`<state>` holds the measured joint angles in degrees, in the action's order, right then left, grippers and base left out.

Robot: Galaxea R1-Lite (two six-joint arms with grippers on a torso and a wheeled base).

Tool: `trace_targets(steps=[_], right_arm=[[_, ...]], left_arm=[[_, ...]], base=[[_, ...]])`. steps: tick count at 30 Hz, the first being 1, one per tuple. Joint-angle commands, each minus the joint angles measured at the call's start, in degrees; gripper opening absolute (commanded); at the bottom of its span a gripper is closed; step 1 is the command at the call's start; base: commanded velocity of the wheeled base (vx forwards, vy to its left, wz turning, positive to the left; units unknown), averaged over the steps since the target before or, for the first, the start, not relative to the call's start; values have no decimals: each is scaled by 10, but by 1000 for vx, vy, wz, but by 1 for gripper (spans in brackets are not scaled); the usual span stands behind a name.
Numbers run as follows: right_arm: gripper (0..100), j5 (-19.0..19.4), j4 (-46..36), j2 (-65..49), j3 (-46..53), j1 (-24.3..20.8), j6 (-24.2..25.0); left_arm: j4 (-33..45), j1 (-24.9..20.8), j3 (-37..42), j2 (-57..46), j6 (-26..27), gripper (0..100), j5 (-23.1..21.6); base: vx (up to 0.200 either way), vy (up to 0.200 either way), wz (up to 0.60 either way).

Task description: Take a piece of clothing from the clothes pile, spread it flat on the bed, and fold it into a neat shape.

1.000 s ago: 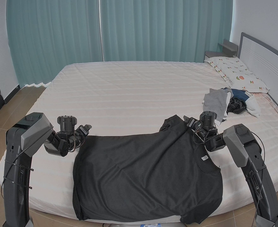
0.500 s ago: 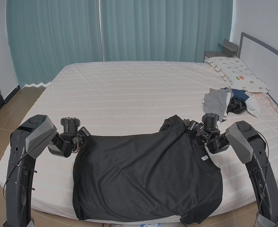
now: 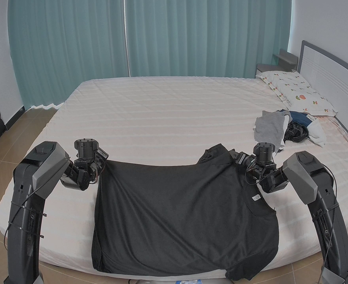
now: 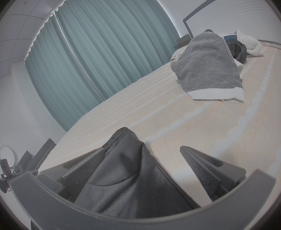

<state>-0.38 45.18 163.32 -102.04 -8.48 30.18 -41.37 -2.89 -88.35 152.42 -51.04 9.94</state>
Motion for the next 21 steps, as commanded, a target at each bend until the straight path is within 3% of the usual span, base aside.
trace_targets(steps=[1,10,21], right_arm=[[100,1,0,-3,9,12,3],[100,35,7,-21,76,20,10],[100,37,31,-21,71,15,10]], left_arm=[[1,9,-20,10,-1,0,11],[2,10,-40,22,-1,0,26],[4,8,-40,30,2,0,25]], base=[[0,0,0],[0,0,0],[0,0,0]])
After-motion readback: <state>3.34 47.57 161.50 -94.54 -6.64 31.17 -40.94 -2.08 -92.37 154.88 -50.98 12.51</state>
